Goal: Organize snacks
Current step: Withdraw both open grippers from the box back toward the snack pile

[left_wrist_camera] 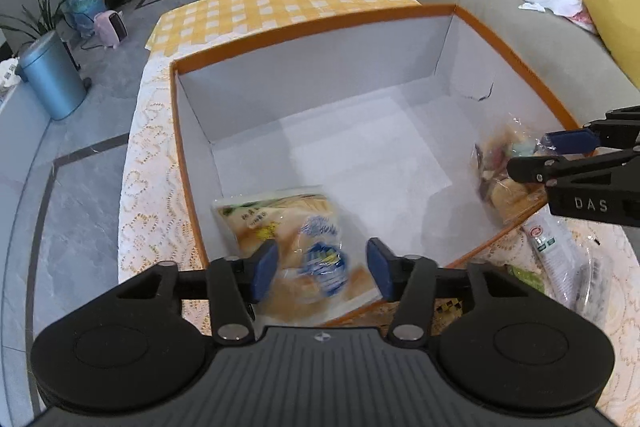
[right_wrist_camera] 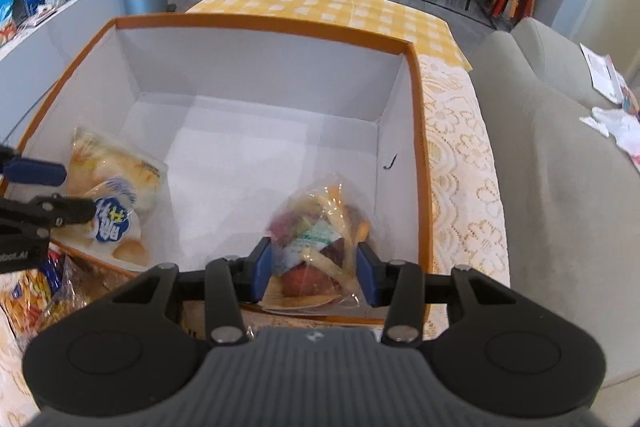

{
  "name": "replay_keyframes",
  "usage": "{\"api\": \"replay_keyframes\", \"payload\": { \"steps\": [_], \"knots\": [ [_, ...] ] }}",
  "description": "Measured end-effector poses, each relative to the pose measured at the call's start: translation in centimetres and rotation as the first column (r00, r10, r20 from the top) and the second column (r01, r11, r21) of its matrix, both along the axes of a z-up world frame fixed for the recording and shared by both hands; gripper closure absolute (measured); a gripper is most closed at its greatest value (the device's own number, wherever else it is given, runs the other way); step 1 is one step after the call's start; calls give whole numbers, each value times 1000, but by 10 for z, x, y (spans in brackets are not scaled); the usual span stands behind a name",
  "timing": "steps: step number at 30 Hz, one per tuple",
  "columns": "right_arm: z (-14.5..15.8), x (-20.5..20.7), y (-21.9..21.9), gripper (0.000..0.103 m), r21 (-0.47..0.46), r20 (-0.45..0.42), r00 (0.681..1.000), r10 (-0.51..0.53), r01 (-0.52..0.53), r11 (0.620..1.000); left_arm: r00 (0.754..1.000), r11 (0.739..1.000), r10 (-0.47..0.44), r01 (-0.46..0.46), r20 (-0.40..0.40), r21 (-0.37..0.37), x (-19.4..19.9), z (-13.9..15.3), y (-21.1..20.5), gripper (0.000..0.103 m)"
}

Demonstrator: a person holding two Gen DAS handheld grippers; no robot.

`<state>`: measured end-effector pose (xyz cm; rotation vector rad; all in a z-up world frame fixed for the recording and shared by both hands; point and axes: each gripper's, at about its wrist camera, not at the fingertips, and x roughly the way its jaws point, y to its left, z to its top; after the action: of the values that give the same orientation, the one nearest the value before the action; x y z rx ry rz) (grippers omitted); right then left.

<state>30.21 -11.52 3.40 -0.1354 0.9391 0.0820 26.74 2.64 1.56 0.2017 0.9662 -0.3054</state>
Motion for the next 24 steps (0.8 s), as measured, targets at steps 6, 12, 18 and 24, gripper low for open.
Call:
{"api": "replay_keyframes", "payload": {
  "steps": [6, 12, 18, 24],
  "knots": [
    [10, 1, 3, 50, 32, 4, 1000, -14, 14, 999, 1000, 997, 29, -30, -6, -64, 4, 6, 9, 37],
    [19, -6, 8, 48, 19, 38, 999, 0, -1, 1000, 998, 999, 28, -26, 62, -35, -6, 18, 7, 37],
    [43, -12, 5, 45, 14, 73, 997, -2, 1, 1000, 994, 1000, 29, -28, 110, -2, -14, 39, 5, 37],
    [68, -12, -8, 43, -32, 101, 994, -48, 52, 998, 987, 996, 80, -83, 139, 18, -11, 58, 15, 36]
  ]
}}
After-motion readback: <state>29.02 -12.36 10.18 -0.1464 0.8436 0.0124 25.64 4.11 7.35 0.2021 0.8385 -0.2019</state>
